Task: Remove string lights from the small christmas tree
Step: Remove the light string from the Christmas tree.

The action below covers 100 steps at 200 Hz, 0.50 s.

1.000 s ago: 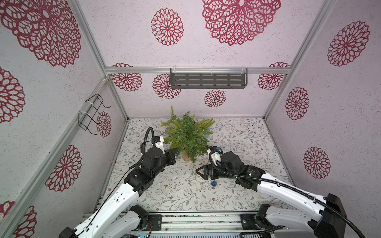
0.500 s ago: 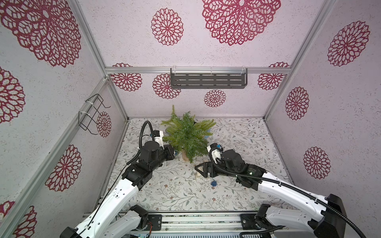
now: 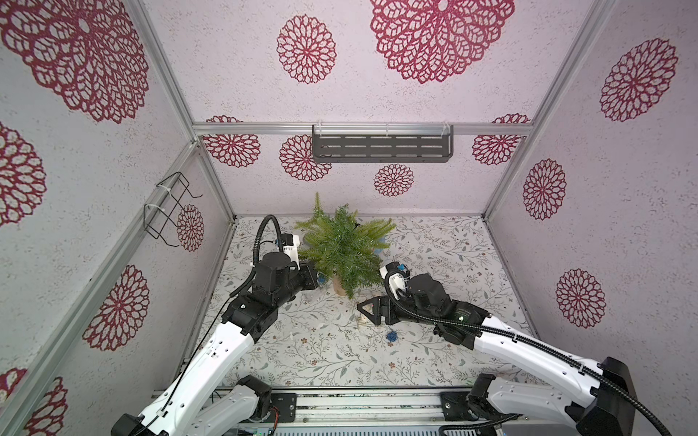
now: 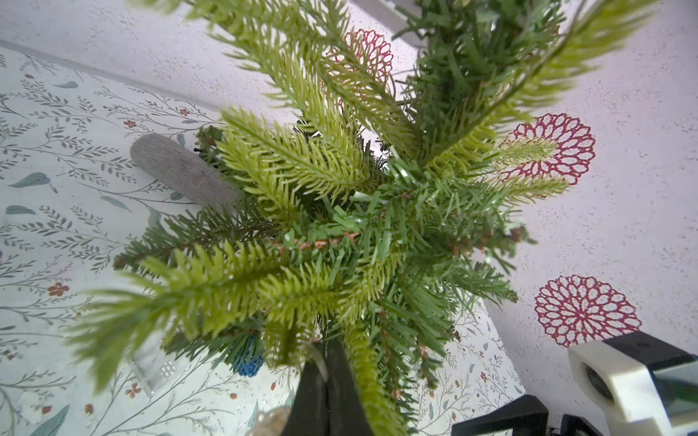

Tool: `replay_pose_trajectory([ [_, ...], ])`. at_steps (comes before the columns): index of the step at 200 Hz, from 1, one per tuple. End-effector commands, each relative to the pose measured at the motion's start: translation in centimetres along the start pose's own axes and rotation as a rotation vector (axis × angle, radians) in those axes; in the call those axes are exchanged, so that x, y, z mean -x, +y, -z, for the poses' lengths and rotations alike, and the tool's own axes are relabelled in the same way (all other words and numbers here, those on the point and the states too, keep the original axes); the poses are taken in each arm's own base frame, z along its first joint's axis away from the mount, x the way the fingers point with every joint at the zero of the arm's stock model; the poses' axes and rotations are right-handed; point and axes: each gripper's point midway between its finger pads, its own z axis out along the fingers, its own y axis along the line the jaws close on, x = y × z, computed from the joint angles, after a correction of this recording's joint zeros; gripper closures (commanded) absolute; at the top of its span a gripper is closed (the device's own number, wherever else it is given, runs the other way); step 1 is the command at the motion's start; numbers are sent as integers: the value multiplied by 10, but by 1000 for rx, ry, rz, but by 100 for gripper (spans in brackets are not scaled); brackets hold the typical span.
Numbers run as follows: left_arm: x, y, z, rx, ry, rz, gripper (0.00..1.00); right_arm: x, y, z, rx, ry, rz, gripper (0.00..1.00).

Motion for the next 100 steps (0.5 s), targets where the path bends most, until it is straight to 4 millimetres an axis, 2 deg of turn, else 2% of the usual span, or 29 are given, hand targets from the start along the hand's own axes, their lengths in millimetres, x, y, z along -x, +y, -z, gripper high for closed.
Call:
replay_pose_trajectory([
  [1,2,10,7,21,-9,-35,100,13,13,8,34,-51,43,13],
  [52,10,29,9,49,-19,-52,100,14,14,8,38,-54,46,13],
  [100,19,21,15,9,-14,-96,100,16,15,8,40,-59,46,13],
])
